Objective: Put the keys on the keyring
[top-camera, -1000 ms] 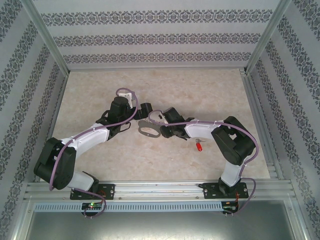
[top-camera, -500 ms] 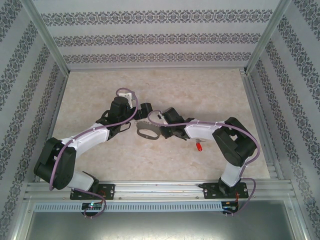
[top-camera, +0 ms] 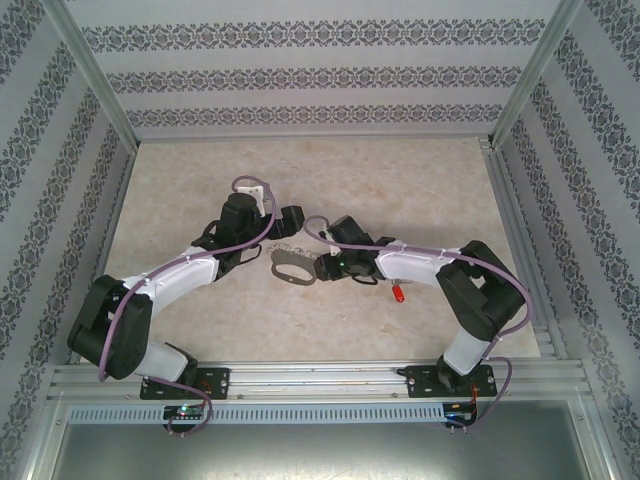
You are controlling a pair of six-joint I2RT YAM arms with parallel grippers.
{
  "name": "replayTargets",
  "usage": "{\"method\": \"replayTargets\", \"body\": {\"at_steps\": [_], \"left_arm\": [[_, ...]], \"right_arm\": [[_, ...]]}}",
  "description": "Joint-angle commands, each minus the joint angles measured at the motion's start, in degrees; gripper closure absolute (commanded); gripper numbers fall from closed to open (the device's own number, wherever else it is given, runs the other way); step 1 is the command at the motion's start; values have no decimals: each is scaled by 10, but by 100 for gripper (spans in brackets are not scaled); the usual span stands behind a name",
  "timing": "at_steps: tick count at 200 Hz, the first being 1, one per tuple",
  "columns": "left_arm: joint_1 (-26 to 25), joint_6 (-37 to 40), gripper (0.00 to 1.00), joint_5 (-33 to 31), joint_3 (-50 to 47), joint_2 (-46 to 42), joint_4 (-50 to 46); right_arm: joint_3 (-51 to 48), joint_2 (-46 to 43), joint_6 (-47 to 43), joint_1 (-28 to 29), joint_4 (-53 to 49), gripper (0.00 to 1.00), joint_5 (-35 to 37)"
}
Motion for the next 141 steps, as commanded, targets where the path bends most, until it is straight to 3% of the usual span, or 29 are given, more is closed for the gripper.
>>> {"method": "replayTargets", "body": {"at_steps": [1,55,141], "left_arm": [[-5,2,0,4,-2,-9,17],[-4,9,0,8,2,-16,8],[2,24,0,14,8,-33,-13]], "right_arm": [[-15,-35,18,6,-10,59,-13],[-20,-48,-74,11,-51,73,60],[-4,1,-132,36,-71,71,115]]}}
